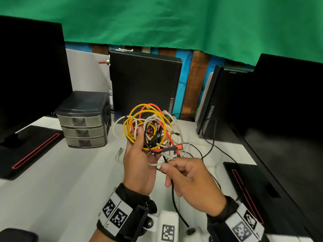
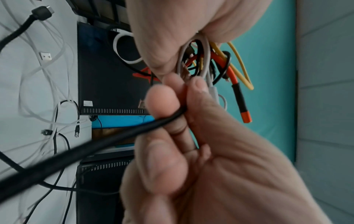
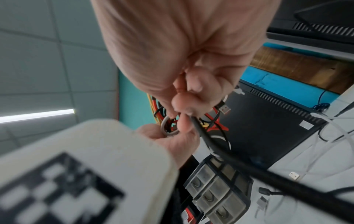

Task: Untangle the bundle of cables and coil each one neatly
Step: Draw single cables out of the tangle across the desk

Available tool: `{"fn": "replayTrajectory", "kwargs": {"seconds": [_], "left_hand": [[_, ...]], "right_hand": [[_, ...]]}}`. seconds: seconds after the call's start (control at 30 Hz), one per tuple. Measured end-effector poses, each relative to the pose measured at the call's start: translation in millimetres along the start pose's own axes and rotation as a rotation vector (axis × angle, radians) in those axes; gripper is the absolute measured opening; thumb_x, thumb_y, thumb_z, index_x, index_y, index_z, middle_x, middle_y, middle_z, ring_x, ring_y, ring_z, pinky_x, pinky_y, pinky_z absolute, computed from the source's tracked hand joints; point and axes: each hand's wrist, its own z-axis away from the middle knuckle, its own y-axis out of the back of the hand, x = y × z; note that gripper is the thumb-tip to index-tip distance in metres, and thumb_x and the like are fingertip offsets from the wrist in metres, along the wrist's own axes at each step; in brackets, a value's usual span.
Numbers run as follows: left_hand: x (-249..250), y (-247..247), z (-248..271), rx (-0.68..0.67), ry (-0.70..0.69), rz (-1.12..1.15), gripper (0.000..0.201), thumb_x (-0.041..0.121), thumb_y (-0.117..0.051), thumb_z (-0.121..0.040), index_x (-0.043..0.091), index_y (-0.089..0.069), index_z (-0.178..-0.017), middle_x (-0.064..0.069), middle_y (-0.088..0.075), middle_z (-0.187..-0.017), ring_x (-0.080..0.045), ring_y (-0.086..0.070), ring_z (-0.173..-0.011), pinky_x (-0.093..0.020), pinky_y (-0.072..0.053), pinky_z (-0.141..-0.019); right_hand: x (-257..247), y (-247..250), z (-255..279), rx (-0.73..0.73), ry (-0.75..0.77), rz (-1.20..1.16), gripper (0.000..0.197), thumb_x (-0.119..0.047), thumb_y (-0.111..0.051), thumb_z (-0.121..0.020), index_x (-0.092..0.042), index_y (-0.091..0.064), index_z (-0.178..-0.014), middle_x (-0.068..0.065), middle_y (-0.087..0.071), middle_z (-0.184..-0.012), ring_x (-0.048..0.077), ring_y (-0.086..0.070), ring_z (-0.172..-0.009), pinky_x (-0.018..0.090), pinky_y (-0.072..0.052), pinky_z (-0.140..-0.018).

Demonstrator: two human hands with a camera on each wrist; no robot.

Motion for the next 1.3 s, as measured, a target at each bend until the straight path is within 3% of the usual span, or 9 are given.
{"fn": "replayTrajectory", "kwargs": {"seconds": [0.1,0.23,0.4,0.57,0.77,0.93,1.17,1.23,1.3], "left_hand": [[4.4,4.0,-0.1,-0.016,0.028,0.036,0.053,0.046,-0.051,-0.097,0.015,-0.055,-0.139,-0.013,-0.066,-0.129,-0.029,-0.067,-0.112,-0.043,-0.054,-0.092],[13.5,11.0,-3.5,-0.016,-0.003,0.065,0.054,0.029,-0.063,-0.089,0.008,-0.055,-0.138,-0.012,-0.067,-0.118,-0.023,-0.069,-0.088,-0.042,-0.058,-0.084],[12.6,12.5,-3.0,-0.032,-0.006,0.108,0.053,0.011,-0.062,-0.088,0.007,-0.052,-0.14,-0.021,-0.061,-0.134,-0.032,-0.063,-0.112,-0.031,-0.06,-0.077],[-0.1,8.3,5.5,-0.101,0.018,0.085,0.055,0.012,-0.068,-0.087,0.007,-0.053,-0.139,-0.022,-0.061,-0.134,-0.036,-0.062,-0.12,-0.036,-0.06,-0.083],[-5.7,6.4,13.8,-0.135,0.034,0.084,0.055,0.011,-0.065,-0.08,0.007,-0.057,-0.134,-0.017,-0.068,-0.124,-0.028,-0.069,-0.105,-0.034,-0.061,-0.079],[-8.4,3.9,17.8,-0.164,0.021,0.066,0.048,0.004,-0.071,-0.081,0.014,-0.061,-0.126,-0.013,-0.072,-0.117,-0.025,-0.071,-0.099,-0.032,-0.061,-0.076],[-6.5,4.4,11.6,-0.156,-0.074,-0.033,0.057,0.0,-0.072,-0.075,0.015,-0.059,-0.129,-0.011,-0.072,-0.118,-0.026,-0.072,-0.102,-0.033,-0.06,-0.074],[-3.3,6.8,8.7,-0.139,-0.112,-0.062,0.06,-0.002,-0.075,-0.073,0.014,-0.058,-0.129,-0.011,-0.072,-0.115,-0.026,-0.073,-0.099,-0.033,-0.06,-0.071],[0.6,10.1,6.6,-0.15,-0.121,-0.111,0.06,0.003,-0.071,-0.071,0.014,-0.058,-0.128,-0.011,-0.073,-0.115,-0.03,-0.072,-0.099,-0.034,-0.06,-0.069]], "right_hand": [[0.1,3.9,0.4,-0.047,-0.078,-0.086,0.017,-0.021,-0.069,-0.092,-0.005,-0.068,-0.086,0.009,-0.069,-0.068,0.015,-0.052,-0.044,0.021,-0.042,-0.043],[2.0,8.5,-0.8,-0.065,-0.099,-0.128,0.009,-0.01,-0.068,-0.092,-0.004,-0.07,-0.087,0.012,-0.072,-0.074,0.017,-0.056,-0.048,0.026,-0.048,-0.044],[3.6,2.4,-3.0,0.032,-0.051,-0.171,0.009,-0.006,-0.068,-0.091,-0.004,-0.074,-0.084,0.015,-0.072,-0.073,0.017,-0.055,-0.051,0.025,-0.048,-0.047],[1.6,1.2,-2.8,0.122,0.007,-0.194,0.01,-0.005,-0.069,-0.089,-0.002,-0.075,-0.081,0.013,-0.071,-0.07,0.014,-0.051,-0.052,0.021,-0.042,-0.046],[-2.2,2.2,-2.0,0.196,0.084,-0.179,0.012,-0.002,-0.071,-0.087,-0.008,-0.078,-0.08,0.008,-0.07,-0.066,0.002,-0.053,-0.052,0.014,-0.04,-0.057],[-9.1,8.3,-1.1,0.254,0.104,-0.154,0.019,0.002,-0.069,-0.087,-0.006,-0.074,-0.071,-0.003,-0.064,-0.057,0.002,-0.053,-0.05,0.01,-0.039,-0.054],[-13.0,28.1,-2.2,0.099,0.025,-0.02,0.012,-0.005,-0.07,-0.089,-0.013,-0.076,-0.083,0.006,-0.071,-0.073,0.007,-0.057,-0.061,0.011,-0.042,-0.053],[-10.9,40.0,-4.5,0.186,0.048,0.027,0.017,-0.003,-0.067,-0.089,-0.015,-0.075,-0.081,0.004,-0.072,-0.075,0.007,-0.059,-0.062,0.011,-0.042,-0.053],[-9.5,54.1,-6.7,0.4,0.117,0.06,0.02,-0.002,-0.065,-0.09,-0.017,-0.074,-0.079,0.0,-0.071,-0.072,0.006,-0.06,-0.063,0.013,-0.044,-0.057]]}}
